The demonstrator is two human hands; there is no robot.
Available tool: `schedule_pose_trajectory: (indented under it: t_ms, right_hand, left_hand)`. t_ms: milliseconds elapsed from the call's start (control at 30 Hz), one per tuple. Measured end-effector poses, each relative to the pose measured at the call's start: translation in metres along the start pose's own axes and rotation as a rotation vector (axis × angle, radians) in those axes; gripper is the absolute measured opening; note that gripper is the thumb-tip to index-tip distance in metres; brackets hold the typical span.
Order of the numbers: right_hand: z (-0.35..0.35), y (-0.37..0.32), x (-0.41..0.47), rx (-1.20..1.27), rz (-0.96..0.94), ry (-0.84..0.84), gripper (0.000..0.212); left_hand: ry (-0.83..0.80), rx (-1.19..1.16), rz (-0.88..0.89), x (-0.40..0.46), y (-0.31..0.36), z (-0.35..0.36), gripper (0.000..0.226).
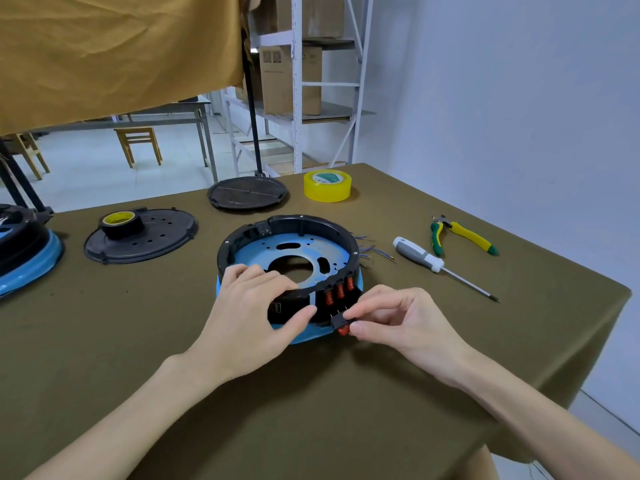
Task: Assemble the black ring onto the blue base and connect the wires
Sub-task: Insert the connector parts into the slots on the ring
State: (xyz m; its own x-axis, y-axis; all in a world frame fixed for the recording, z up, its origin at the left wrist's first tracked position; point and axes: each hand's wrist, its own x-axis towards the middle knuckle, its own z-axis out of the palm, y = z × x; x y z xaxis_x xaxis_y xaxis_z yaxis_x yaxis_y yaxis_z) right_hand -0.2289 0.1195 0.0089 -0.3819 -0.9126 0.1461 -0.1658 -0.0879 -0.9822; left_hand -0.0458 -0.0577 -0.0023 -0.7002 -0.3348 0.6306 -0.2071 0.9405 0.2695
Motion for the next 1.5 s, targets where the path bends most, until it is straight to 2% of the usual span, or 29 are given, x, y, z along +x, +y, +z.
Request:
schedule_pose_trajectory:
  t_ms: [200, 467, 633, 800, 967, 1233, 1367, 1500]
  right_hand:
    - [0.006, -0.001, 0.003, -0.103, -0.084, -0.026, 0.023]
    - [0.014, -0.016, 0.012, -0.214, -0.179, -0.087, 0.025]
    - [0.021, -0.034, 0.034, -0.379, -0.174, -0.241, 0.024]
    - [0.028, -0.036, 0.044, -0.514, -0.181, -0.247, 0.022]
    - [0.029, -0.043, 0.049, -0.577, -0.19, -0.218, 0.017]
    - [0.021, -0.047, 0.039, -0.632, -0.155, -0.303, 0.05]
    - [0.007, -0.053, 0.042, -0.605, -0.167, -0.212, 0.048]
    - [-0.012, -0.051, 0.051, -0.506, -0.179, 0.049, 0.032]
  left_hand:
    - [-0.009, -0.032, -0.033, 0.003, -0.009, -0.003, 0.037]
    - [-0.071, -0.025, -0.01, 0.002, -0.009, -0.008, 0.027]
    - [-0.168, -0.026, 0.015, 0.003, -0.014, -0.015, 0.036]
    - [-0.227, 0.011, 0.034, 0.005, -0.015, -0.018, 0.056]
    - [-0.194, 0.036, -0.006, 0.005, -0.012, -0.013, 0.057]
    - [-0.186, 0.058, -0.01, 0.004, -0.011, -0.012, 0.058]
    - [-0.197, 0.056, -0.012, 0.004, -0.012, -0.013, 0.061]
    - [-0.205, 0.055, -0.01, 0.004, -0.012, -0.013, 0.064]
